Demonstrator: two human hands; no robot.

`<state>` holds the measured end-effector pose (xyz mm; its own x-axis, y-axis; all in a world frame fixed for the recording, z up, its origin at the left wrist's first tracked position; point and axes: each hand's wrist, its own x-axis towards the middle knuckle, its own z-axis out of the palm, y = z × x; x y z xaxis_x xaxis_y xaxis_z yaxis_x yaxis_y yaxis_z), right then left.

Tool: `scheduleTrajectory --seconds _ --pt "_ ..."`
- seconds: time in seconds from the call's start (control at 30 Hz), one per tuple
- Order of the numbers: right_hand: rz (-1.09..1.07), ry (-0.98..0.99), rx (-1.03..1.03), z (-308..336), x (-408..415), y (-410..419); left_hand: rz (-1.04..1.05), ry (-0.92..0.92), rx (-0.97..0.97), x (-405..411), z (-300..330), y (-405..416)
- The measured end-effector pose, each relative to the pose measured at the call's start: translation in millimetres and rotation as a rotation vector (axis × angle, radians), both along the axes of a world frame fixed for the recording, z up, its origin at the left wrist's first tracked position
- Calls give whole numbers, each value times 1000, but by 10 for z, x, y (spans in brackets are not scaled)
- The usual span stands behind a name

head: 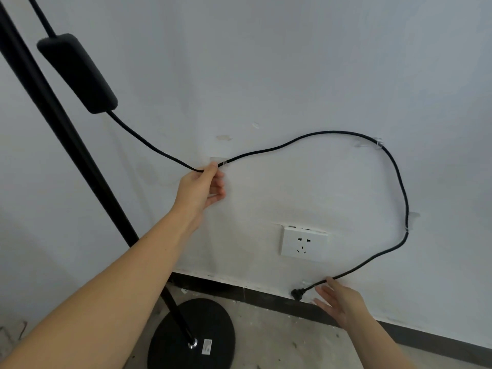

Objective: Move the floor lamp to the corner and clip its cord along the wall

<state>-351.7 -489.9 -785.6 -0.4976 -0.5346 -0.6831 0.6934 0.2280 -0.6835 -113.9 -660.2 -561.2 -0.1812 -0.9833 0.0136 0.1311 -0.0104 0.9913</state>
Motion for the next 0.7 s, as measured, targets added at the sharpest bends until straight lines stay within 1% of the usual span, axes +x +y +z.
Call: scheduleTrajectory --seconds 0.37,0.6,0.7 --pt "30 51 44 29 41 -32 -9 36 34 -34 38 -21" --pt "53 68 35 69 52 -8 -44 45 -20 -19 29 18" --pt "79 107 24 72 89 44 -68 47 -46 1 -146 110"
